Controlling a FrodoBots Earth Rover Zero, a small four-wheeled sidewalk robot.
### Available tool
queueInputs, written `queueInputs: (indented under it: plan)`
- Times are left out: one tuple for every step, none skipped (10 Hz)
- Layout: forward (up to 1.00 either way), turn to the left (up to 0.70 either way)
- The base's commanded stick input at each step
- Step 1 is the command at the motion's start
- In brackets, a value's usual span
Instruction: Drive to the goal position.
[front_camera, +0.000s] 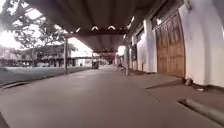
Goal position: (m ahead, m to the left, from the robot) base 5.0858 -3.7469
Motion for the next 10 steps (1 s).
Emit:
queueInputs:
  plan:
    - [0.70, 0.00]
    - [0.70, 0.00]
    - [0.70, 0.00]
    - [0.70, 0.00]
    - [0.70, 0.00]
    - [0.70, 0.00]
    - [0.70, 0.00]
    - [0.70, 0.00]
    - [0.70, 0.00]
    - [0.70, 0.00]
